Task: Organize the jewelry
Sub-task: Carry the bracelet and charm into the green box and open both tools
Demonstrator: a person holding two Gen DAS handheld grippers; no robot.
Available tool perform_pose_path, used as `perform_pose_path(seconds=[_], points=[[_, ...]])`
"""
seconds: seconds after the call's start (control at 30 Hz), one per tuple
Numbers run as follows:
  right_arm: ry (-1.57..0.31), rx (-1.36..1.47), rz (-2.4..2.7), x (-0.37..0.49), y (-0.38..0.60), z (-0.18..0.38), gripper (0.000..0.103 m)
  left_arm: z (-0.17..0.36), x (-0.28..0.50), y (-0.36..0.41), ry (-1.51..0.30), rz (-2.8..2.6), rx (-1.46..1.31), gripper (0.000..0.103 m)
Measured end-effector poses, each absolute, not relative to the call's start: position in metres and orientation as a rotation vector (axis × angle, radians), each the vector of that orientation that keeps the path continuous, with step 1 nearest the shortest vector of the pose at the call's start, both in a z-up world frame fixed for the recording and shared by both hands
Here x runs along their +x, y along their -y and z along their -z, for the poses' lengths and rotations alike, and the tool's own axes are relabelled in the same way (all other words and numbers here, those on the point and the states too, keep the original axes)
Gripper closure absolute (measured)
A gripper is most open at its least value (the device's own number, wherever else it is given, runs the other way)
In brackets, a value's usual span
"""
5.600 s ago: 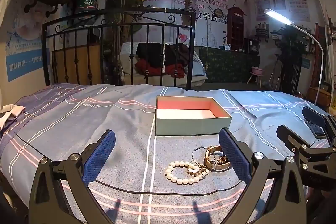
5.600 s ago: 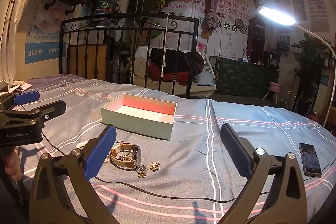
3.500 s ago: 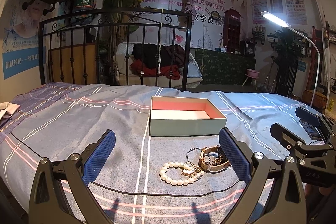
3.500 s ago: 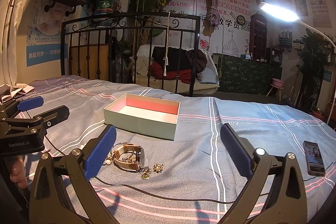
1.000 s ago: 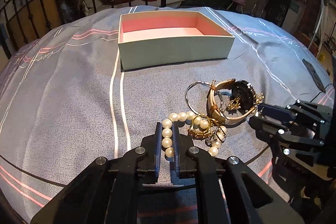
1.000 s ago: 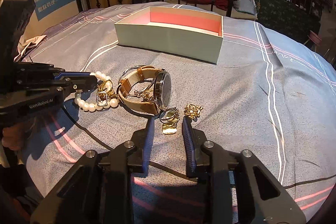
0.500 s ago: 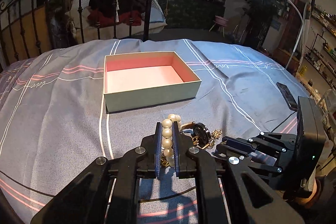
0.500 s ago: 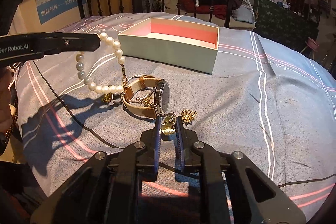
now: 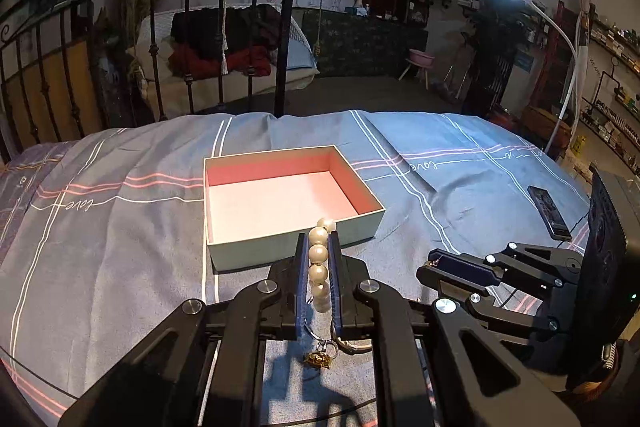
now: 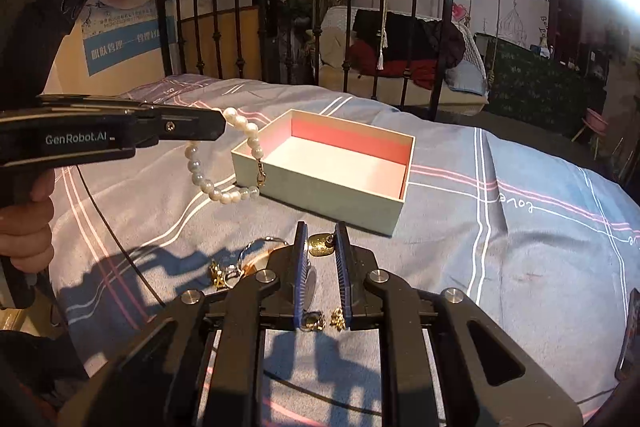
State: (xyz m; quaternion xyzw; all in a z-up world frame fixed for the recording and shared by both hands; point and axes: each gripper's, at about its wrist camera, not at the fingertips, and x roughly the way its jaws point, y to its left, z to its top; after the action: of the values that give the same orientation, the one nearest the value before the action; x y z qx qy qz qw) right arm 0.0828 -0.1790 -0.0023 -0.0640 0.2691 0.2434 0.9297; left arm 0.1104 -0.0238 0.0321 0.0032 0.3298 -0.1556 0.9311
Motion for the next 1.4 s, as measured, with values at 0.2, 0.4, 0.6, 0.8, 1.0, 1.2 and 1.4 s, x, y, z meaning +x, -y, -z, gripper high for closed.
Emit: perform_pose_path(seconds=[0.2, 0.4, 0.6, 0.8, 1.0, 1.2, 1.4], points=[[-0.518, -0.135, -0.501, 0.12, 0.167, -0.018, 0.089, -0.044, 0.139, 0.026, -0.654, 0.298, 0.021, 0.094], [-0.503, -0.111, -0.467, 0.169, 0.158, -0.034, 0.089, -0.06, 0.177, 0.026, -0.628, 0.256, 0.023, 0.094], [-0.535, -0.118, -0.446, 0.221, 0.142, -0.029, 0.089, -0.047, 0.227, 0.028, -0.7, 0.22, 0.015, 0.094], [-0.633, -0.116, -0.461, 0.251, 0.129, 0.004, 0.088, -0.012, 0.253, 0.03, -0.795, 0.215, 0.028, 0.094], [-0.698, -0.107, -0.461, 0.266, 0.127, 0.027, 0.088, 0.008, 0.263, 0.026, -0.863, 0.21, 0.019, 0.094], [-0.726, -0.112, -0.468, 0.269, 0.126, 0.036, 0.088, 0.021, 0.262, 0.024, -0.886, 0.191, 0.03, 0.094], [-0.723, -0.095, -0.455, 0.261, 0.134, 0.039, 0.066, 0.019, 0.253, 0.025, -0.854, 0.19, 0.042, 0.07]])
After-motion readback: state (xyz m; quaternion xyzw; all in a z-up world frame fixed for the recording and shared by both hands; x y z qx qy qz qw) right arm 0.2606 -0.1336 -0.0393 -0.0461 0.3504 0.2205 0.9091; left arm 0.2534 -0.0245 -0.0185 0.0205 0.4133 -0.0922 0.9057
